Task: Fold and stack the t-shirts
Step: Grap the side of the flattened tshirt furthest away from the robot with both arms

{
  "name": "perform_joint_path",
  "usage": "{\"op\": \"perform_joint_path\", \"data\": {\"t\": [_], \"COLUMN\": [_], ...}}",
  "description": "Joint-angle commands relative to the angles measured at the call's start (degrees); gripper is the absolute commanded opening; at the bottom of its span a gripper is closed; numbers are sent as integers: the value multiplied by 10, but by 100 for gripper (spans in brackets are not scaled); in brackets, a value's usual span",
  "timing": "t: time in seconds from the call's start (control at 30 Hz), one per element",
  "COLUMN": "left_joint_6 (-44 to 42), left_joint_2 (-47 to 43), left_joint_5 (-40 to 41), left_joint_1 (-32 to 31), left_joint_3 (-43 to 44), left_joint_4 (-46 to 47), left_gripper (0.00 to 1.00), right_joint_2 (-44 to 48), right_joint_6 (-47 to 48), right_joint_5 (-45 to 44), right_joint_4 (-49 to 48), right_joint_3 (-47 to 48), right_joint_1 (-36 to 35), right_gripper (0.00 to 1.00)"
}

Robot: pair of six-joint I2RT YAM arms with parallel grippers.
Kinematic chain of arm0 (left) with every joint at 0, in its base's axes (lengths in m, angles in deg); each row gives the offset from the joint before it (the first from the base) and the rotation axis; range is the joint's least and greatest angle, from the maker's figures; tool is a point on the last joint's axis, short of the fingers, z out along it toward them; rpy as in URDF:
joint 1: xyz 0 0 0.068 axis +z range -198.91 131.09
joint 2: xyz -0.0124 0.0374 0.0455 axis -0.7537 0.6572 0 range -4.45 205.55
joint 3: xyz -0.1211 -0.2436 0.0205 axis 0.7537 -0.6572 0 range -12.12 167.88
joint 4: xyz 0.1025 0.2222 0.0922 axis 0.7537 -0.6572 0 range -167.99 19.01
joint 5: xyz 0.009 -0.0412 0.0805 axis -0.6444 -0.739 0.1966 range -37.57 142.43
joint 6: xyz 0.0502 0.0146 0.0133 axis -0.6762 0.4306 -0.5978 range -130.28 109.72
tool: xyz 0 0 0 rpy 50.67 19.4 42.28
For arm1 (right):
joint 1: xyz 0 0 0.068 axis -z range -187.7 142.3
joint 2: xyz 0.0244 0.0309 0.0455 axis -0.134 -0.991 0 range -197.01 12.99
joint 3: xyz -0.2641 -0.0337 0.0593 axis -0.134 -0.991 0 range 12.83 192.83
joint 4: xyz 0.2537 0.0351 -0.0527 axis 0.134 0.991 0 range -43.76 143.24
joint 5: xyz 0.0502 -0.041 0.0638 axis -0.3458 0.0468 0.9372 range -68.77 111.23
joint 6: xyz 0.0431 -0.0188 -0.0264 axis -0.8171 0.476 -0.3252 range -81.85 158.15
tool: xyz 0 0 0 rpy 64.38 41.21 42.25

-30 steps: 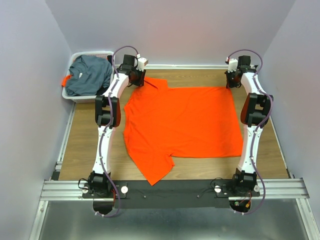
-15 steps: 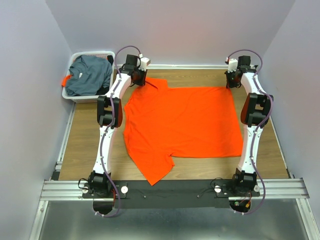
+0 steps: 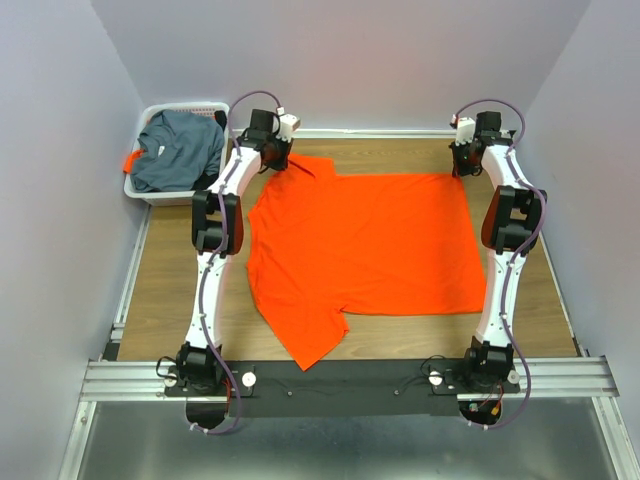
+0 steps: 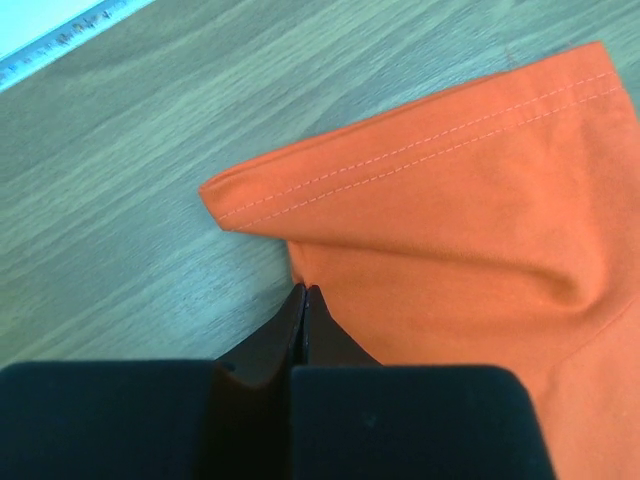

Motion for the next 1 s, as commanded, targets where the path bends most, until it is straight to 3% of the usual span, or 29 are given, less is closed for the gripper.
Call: {"op": "perform_joint_path", "data": {"t": [0.0, 0.57, 0.97], "left_joint_6": [-13, -47, -76], "left_joint_2": [-88, -179, -266], "left_joint_5": [-30, -87, -97], "left_joint_1": [11, 18, 28], "left_joint_3": [-57, -139, -248], "left_joint_4": [60, 101, 123], "left_gripper": [0, 0, 0], "right_joint_2": [20, 79, 147], "right_joint_6": [5, 12, 37], "right_joint_5": [12, 64, 75], "right_joint_4": [25, 25, 25], "right_joint_3": [-10, -24, -97], "right_joint_1": [8, 33, 34], "right_gripper": [0, 0, 1]}}
